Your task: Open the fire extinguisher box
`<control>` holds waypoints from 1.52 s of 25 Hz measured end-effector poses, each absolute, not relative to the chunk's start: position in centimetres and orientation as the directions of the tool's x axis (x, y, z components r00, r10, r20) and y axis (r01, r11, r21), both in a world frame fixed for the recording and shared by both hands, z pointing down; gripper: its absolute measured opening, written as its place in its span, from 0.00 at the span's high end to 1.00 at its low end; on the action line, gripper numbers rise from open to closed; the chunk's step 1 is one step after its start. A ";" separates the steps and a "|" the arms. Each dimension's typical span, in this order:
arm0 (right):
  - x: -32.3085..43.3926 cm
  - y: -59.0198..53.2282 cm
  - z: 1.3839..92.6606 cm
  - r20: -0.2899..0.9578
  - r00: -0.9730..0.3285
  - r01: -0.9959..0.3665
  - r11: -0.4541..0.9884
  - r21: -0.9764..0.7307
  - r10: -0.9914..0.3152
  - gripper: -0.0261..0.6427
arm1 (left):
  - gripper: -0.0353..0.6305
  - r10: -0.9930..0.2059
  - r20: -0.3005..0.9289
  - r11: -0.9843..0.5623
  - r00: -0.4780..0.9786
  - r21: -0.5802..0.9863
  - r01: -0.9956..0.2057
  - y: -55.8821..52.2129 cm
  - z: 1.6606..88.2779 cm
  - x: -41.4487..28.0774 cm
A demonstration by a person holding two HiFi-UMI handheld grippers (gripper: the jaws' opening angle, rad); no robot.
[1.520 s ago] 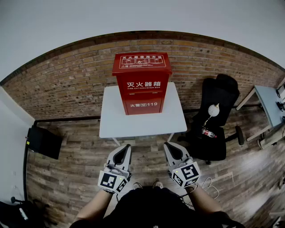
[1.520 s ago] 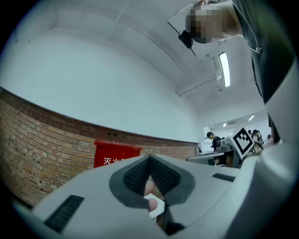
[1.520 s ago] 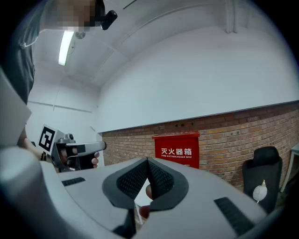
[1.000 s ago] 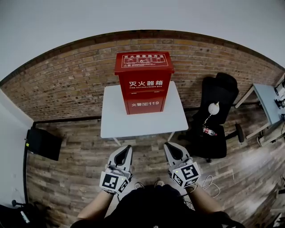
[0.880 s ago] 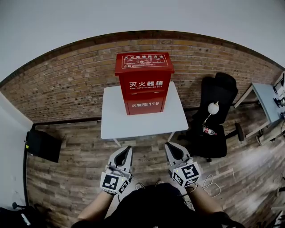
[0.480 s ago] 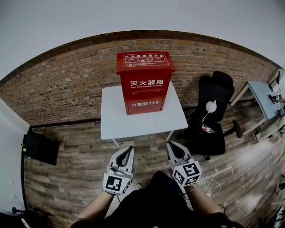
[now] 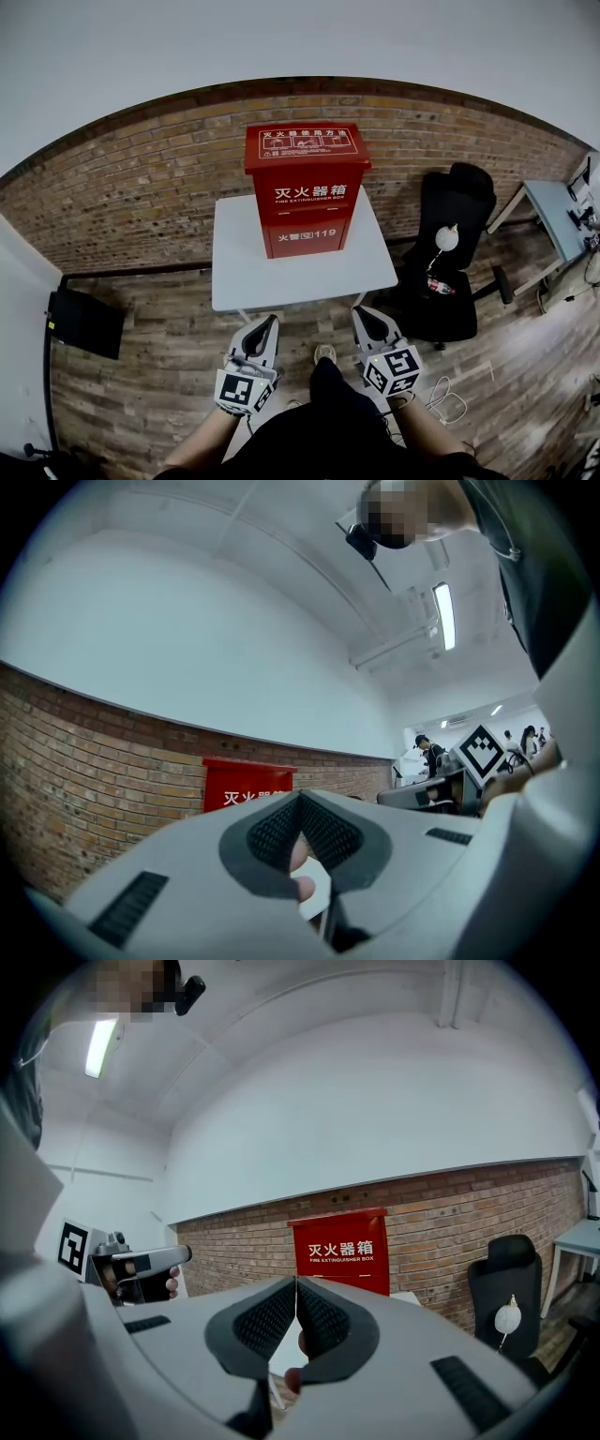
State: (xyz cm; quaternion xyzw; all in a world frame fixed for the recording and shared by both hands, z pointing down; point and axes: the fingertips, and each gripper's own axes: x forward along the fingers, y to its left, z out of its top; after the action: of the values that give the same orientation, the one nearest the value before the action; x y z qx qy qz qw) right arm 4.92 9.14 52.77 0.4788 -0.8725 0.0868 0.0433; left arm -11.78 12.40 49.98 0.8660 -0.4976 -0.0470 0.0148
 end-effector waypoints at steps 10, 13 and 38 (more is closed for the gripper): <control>6.8 0.0 52.1 0.135 -0.547 -0.836 0.532 -0.132 -0.826 0.93 | 0.87 -0.883 -0.030 -0.469 0.469 0.102 -0.877 3.7 50.7 -11.4; 7.3 -3.2 52.1 0.138 -0.553 -0.833 0.539 -0.125 -0.822 0.93 | 0.87 -0.885 -0.027 -0.465 0.465 0.103 -0.879 0.3 50.7 -10.7; 8.3 -23.5 51.4 0.173 -0.693 -0.720 0.684 -0.117 -0.700 0.93 | 0.87 -0.949 0.035 -0.307 0.312 0.108 -0.946 -17.3 49.6 -10.6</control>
State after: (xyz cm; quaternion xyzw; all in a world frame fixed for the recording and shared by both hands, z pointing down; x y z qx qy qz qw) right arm 8.31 -23.47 51.40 0.3874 -0.9159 0.0879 0.0571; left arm -10.55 -17.34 49.56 0.8081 -0.5863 -0.0178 0.0542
